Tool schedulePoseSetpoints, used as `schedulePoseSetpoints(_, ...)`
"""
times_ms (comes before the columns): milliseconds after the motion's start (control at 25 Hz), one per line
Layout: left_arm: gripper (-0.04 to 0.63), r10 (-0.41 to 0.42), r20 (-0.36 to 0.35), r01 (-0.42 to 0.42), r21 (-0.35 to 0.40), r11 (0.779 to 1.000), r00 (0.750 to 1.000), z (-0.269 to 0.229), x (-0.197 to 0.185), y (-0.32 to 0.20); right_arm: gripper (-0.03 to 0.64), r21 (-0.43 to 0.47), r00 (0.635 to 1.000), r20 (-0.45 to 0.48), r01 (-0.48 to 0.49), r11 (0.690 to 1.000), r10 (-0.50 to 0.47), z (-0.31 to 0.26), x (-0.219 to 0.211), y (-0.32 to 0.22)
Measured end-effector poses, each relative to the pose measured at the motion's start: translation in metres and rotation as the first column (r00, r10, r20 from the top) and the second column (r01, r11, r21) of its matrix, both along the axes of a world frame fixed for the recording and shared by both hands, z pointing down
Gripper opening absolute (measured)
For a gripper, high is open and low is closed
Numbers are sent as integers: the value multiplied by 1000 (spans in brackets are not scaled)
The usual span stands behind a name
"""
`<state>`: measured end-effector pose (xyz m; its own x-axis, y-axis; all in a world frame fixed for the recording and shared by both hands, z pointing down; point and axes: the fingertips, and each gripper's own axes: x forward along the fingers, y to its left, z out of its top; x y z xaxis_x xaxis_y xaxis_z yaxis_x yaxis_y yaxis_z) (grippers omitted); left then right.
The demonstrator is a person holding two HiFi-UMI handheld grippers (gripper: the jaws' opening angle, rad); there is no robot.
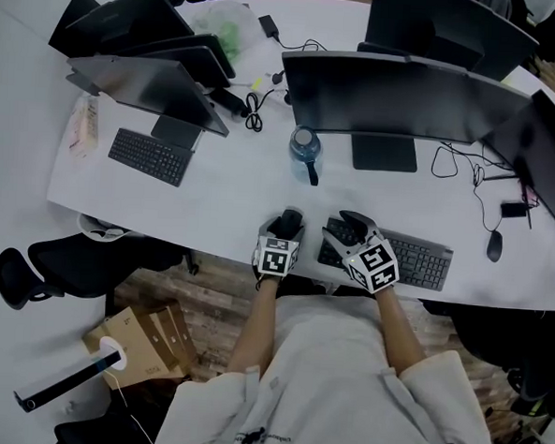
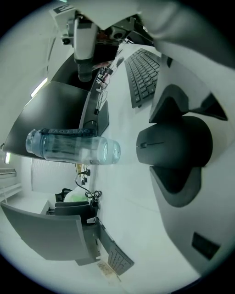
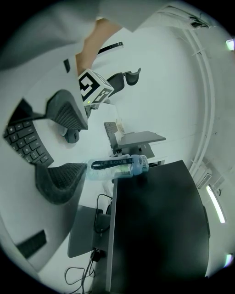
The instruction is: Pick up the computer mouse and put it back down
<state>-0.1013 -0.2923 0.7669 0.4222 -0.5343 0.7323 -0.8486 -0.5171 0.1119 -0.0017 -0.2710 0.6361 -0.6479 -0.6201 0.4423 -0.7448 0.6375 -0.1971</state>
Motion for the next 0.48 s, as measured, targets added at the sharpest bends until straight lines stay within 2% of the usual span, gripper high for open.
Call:
schedulePoseSetpoints(120,291,6,-45,-5,21,1000,999,-11,-1,4,233,3,1000,-5,12,1000,-12,0,-4,4)
schedulePoseSetpoints(480,291,-12,-79,21,121,992,997,-51,-14,5,235,3,1000,-1,24,1000,-24,0,-11,10)
